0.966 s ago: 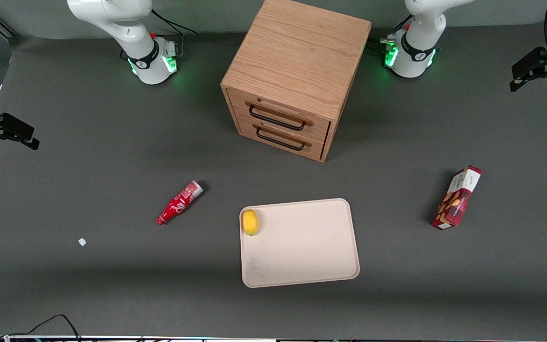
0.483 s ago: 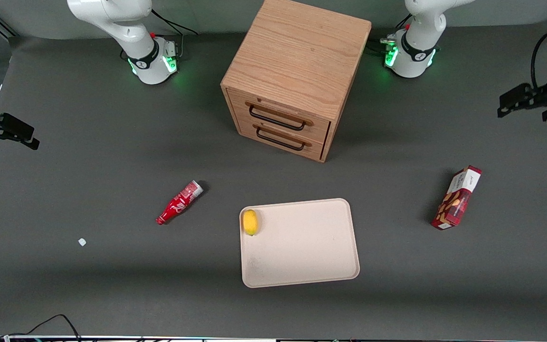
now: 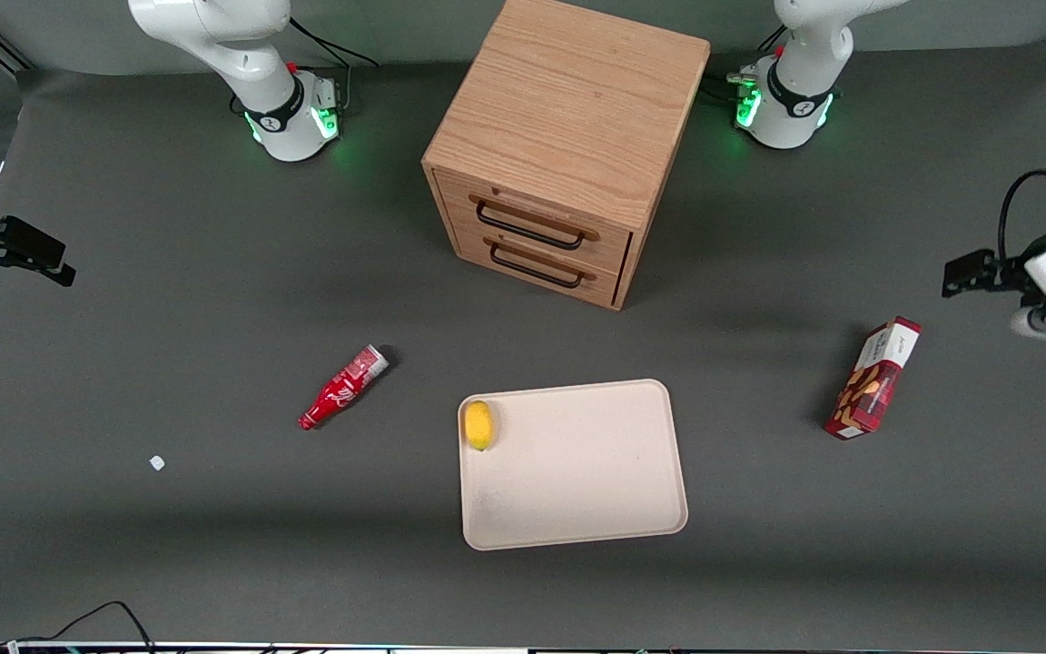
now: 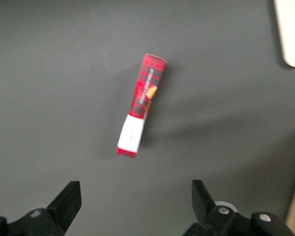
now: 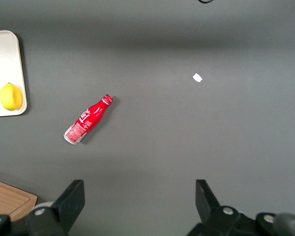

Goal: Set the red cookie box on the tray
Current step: 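Move the left gripper over the red shortbread box and lower it, then close the left gripper on the red shortbread box and lift it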

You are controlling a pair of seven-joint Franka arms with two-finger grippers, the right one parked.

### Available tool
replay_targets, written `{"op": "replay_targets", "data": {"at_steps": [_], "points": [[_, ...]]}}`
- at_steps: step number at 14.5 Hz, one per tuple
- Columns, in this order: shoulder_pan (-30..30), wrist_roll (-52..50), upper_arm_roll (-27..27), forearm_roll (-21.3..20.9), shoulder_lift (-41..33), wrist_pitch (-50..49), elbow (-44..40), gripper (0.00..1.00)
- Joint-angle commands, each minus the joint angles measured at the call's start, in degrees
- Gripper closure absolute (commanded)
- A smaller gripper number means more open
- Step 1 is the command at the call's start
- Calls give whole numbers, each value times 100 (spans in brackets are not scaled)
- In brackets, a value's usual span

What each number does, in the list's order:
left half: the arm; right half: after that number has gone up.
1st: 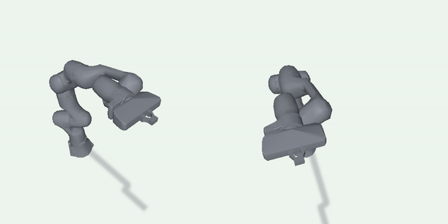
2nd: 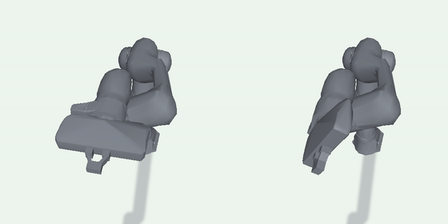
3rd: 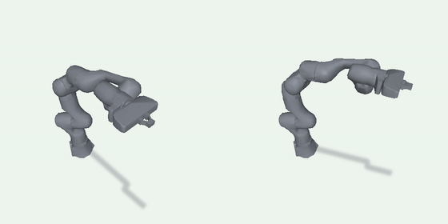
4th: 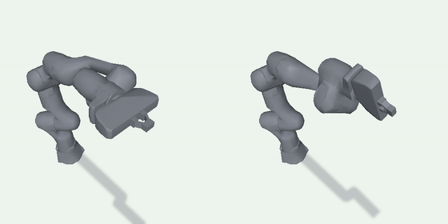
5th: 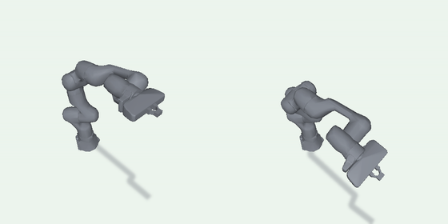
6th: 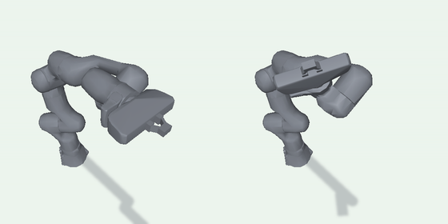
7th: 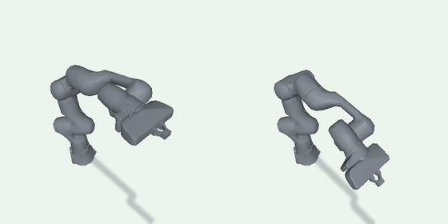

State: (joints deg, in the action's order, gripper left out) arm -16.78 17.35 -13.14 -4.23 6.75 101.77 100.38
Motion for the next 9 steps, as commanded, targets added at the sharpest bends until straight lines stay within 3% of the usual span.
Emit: {"op": "replay_targets", "data": {"at_steps": [1, 6, 9], "points": [[87, 155, 22, -262, 238, 727, 402, 0], [131, 199, 92, -508, 572, 2432, 1526, 0], [227, 487, 180, -570, 862, 2987, 1722, 0]]}}
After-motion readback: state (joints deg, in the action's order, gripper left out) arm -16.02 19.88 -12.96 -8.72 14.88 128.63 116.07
